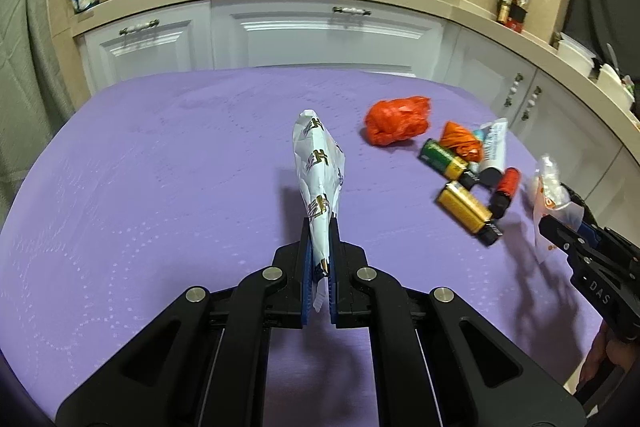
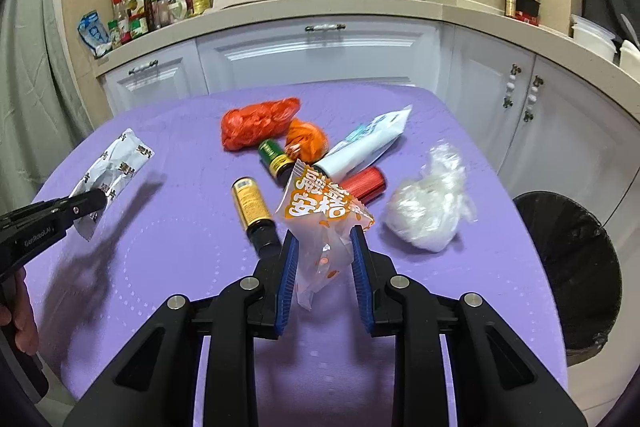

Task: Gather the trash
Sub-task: 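Carry the wrapper and bag over the black bin and open both tools to drop them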

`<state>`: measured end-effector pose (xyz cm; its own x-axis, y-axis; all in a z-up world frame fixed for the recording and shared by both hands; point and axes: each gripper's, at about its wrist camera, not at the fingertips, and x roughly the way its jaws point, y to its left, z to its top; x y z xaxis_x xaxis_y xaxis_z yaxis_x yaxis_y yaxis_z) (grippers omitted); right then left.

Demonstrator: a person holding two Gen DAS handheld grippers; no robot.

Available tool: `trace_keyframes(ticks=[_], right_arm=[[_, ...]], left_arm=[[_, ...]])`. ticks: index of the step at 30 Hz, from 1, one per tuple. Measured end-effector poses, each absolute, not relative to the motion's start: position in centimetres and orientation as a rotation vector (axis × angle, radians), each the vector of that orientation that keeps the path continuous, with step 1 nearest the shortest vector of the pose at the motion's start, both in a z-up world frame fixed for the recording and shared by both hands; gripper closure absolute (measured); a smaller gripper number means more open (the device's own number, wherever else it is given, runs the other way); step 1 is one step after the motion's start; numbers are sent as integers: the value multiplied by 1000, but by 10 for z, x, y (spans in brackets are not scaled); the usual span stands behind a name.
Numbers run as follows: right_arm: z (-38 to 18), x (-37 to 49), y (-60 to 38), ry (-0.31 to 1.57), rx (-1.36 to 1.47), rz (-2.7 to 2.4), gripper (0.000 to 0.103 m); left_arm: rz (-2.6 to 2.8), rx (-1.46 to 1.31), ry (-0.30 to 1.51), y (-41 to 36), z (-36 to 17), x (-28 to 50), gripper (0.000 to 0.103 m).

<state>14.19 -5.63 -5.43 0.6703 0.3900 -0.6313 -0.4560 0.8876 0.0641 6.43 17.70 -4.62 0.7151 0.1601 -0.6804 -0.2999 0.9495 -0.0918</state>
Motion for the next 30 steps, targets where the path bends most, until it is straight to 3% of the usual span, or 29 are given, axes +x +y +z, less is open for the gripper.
trace_keyframes(ticks=[13,30], right_arm=[[-38,154,-125,640,-40,340,76],[-35,178,-245,606,42,113,76]], left_arm=[[103,-146,700,107,-29,92,97],[-177,-25,688,-39,-22,164,97]])
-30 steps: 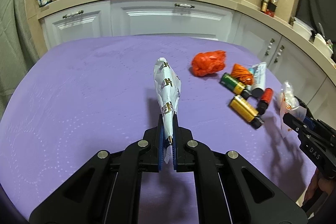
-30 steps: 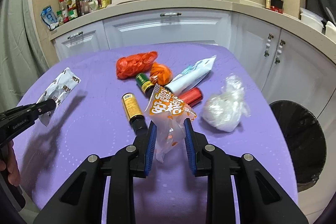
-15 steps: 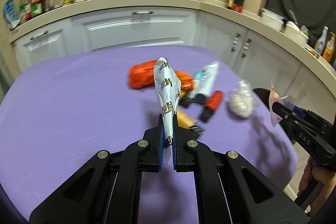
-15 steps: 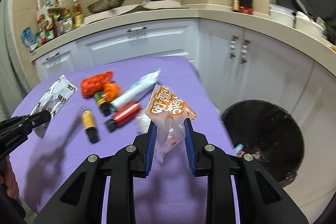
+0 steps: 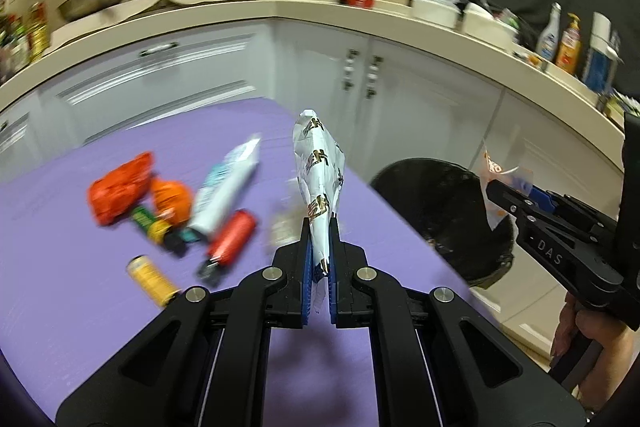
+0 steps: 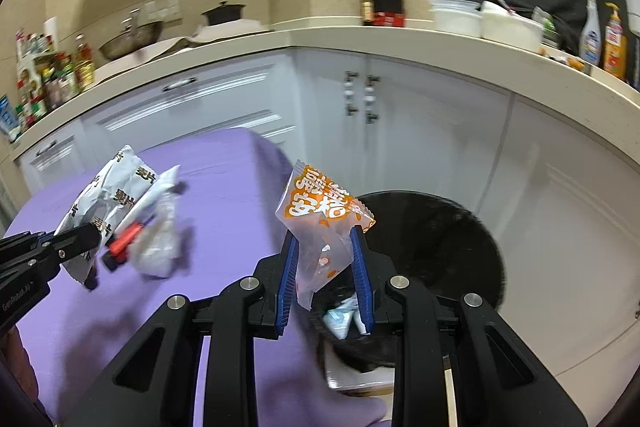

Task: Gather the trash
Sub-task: 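Carry the wrapper and bag over the black bin and open both tools to drop them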

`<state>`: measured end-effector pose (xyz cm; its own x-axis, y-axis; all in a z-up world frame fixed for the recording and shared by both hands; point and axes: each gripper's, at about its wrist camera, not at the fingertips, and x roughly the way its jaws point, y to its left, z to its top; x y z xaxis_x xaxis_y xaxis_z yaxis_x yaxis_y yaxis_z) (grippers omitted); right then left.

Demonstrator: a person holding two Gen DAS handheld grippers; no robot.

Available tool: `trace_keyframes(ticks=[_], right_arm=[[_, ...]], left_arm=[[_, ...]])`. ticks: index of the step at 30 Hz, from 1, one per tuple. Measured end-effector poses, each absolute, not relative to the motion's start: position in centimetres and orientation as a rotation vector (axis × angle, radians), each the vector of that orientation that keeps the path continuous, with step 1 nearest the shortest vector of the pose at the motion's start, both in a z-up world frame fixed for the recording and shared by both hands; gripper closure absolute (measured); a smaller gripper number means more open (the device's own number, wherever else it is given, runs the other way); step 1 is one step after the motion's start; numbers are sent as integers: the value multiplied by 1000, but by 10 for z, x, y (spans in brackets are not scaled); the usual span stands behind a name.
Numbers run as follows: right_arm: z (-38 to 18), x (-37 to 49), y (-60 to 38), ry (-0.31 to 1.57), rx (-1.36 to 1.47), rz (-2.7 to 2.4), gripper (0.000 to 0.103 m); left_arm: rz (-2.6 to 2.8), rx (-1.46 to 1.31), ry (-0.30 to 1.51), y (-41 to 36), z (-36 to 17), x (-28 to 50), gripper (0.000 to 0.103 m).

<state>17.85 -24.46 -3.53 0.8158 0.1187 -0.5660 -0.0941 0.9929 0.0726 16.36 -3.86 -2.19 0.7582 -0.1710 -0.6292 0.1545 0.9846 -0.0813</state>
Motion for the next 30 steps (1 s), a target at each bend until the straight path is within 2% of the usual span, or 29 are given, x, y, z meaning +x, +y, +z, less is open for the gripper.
trace_keyframes(ticks=[11,30], right_arm=[[-44,197,-298,605,75,30,76],[-74,233,-340,646,121,-21,74]], left_arm=[[-271,52,702,-113,-31,198,97],[-339,122,756,-175,-56,251,95]])
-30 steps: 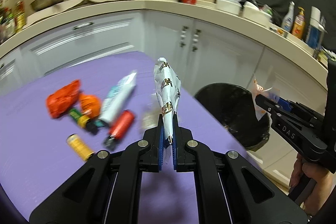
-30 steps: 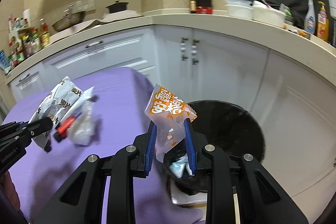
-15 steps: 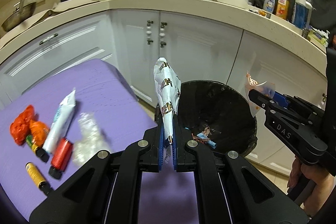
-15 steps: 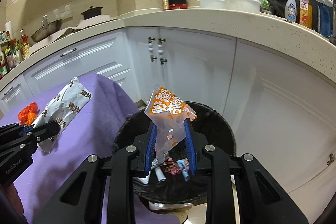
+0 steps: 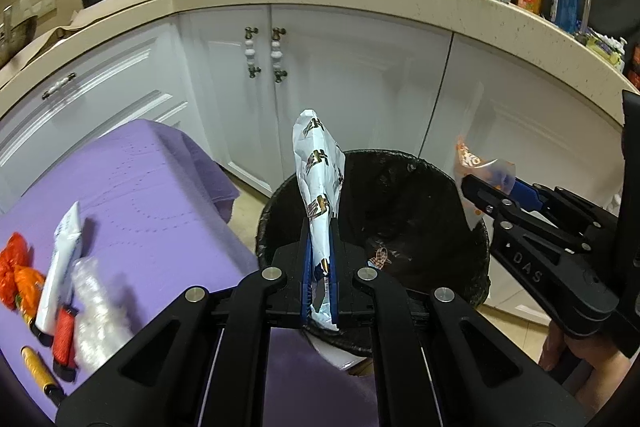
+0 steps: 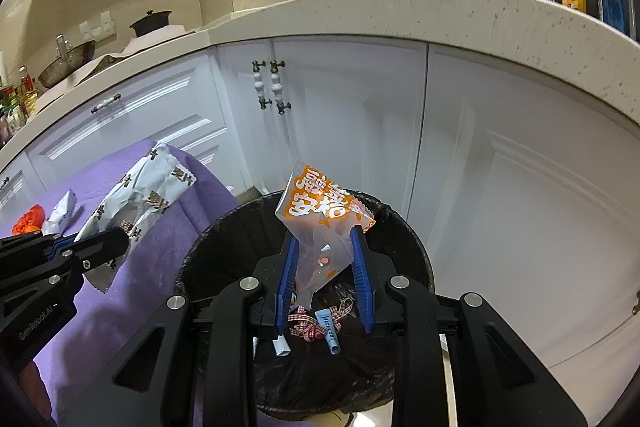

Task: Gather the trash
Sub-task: 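Carry the wrapper and bag over the black bin and open both tools to drop them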

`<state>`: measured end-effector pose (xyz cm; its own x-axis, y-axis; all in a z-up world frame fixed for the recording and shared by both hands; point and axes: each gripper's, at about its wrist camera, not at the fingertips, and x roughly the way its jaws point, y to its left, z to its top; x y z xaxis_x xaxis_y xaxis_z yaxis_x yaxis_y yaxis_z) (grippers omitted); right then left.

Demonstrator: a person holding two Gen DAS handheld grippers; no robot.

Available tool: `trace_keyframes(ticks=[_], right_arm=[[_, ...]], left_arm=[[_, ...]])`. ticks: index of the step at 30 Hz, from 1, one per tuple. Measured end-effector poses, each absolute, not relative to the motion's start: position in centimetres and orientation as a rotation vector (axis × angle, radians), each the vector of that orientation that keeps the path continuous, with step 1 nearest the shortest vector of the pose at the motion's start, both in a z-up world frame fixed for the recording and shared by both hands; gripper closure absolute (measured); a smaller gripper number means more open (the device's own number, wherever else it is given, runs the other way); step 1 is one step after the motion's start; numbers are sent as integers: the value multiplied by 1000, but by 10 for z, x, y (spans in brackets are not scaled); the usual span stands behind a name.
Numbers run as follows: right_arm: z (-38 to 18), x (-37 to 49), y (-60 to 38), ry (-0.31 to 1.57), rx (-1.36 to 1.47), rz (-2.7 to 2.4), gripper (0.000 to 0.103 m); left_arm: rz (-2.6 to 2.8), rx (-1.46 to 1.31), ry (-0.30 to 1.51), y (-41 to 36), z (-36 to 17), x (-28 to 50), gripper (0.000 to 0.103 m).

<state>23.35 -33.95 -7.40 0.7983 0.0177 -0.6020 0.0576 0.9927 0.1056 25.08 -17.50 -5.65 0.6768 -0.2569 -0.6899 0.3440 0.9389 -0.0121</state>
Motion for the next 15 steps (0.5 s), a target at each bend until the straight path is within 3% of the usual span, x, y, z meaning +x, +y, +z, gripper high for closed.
trace_keyframes(ticks=[5,7,15], right_arm=[[-81,240,-343,651,145,-35,51],[-82,240,-343,654,143,-36,50],[-77,235,-345,648,138,-46,50]], left_arm=[[-330,125,767,-180,-61,260,84],[-325,121,770,-180,-63,262,78],[-324,102,792,-177,-68,266,77]])
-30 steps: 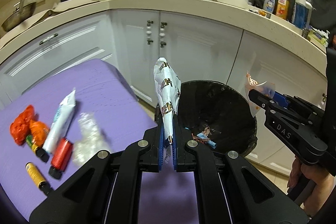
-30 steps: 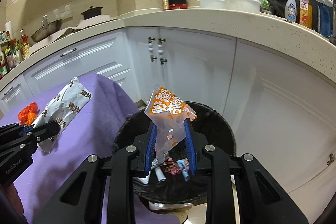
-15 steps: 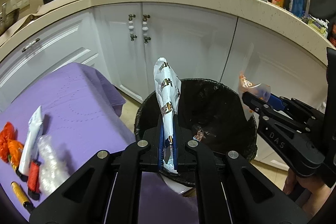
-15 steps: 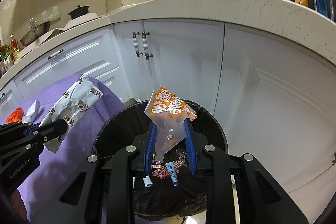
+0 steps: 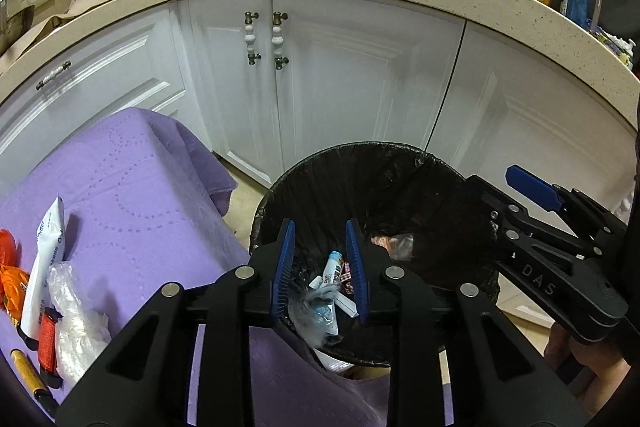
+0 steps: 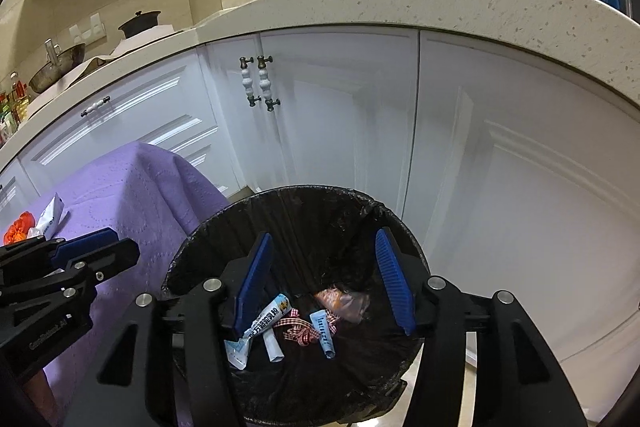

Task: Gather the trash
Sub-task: 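Move both tools back over the table toward the remaining trash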

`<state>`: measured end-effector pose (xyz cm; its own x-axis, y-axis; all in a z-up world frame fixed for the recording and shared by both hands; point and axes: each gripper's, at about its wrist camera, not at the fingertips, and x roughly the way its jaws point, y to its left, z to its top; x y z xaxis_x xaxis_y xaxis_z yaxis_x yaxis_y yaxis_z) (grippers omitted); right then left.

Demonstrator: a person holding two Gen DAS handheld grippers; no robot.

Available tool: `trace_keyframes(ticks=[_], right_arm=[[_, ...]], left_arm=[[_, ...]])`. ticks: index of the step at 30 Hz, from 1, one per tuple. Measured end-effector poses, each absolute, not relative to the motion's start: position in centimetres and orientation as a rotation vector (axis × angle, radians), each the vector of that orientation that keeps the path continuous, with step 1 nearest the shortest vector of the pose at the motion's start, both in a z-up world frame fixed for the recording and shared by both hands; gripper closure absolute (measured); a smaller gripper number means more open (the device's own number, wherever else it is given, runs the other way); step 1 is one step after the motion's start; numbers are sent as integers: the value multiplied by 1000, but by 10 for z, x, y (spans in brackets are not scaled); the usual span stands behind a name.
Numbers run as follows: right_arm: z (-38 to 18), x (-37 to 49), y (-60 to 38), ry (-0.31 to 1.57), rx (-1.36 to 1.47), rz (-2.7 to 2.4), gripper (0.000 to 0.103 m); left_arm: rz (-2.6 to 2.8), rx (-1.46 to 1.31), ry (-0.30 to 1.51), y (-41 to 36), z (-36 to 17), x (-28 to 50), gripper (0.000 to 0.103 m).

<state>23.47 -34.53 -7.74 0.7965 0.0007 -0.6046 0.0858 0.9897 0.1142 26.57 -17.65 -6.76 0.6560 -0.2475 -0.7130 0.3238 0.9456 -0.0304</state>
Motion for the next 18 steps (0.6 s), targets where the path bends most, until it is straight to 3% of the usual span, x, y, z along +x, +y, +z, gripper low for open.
trace_keyframes(ticks=[4,7,18], right_arm=[[-74,234,-342,645,134,-45,50],[-70,233,-337,643,133,-36,50],[-55,223,-290,627,119,58,48]], left_arm=[[-320,87,779,-170,-62,262,75],[-312,73,764,-163,-55,257,56],[-213,4,717,-100,-31,224,54]])
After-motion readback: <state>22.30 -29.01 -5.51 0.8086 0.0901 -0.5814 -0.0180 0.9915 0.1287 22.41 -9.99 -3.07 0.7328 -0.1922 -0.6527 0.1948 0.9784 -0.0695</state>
